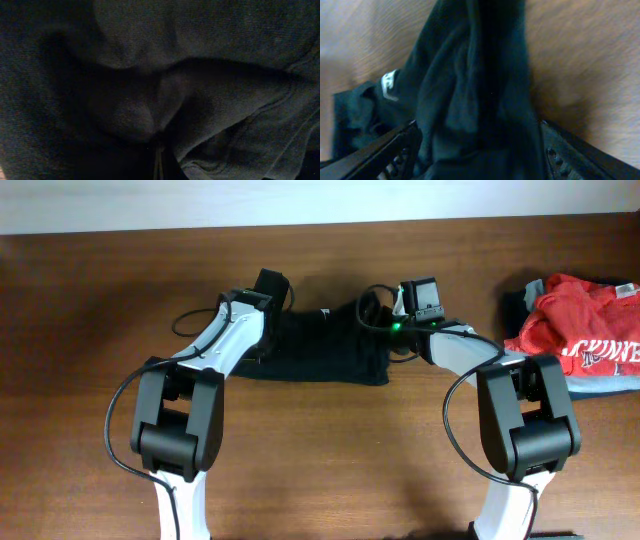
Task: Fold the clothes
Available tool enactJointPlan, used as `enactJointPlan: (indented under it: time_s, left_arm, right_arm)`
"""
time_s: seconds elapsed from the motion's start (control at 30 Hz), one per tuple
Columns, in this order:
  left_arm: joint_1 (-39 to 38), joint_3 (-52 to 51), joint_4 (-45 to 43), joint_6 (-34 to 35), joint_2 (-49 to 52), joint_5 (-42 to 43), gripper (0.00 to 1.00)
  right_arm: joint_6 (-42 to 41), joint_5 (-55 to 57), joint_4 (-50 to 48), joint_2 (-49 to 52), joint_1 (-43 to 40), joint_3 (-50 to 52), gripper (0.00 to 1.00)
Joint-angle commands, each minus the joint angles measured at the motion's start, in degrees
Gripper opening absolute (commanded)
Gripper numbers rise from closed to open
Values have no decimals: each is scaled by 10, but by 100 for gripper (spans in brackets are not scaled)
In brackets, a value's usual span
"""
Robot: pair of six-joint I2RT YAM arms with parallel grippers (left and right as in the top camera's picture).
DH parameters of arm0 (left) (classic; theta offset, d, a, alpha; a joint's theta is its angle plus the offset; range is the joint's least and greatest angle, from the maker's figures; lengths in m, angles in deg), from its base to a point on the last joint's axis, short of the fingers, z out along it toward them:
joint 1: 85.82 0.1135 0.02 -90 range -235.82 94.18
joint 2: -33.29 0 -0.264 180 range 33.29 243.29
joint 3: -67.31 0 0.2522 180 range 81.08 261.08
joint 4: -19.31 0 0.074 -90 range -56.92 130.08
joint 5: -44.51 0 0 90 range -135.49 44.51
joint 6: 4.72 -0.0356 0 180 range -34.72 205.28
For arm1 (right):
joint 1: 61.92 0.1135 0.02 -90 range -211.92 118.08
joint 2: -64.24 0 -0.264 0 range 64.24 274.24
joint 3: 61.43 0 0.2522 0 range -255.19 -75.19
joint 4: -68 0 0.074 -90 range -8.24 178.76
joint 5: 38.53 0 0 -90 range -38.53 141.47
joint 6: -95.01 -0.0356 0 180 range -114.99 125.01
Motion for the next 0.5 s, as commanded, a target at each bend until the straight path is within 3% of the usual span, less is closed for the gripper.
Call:
enactJointPlan:
  time_s: [0.0,0.4,0.47]
  left_arm:
    - [-2,-24,-1,10,26,27,1]
    - [-2,-24,-1,10,26,27,1]
    - [-2,-24,-1,10,26,27,1]
  right_arm:
    - [67,92,7,20,0,14,78]
    - [73,68,0,58,42,14,77]
    - [71,64,0,62,47,14,72]
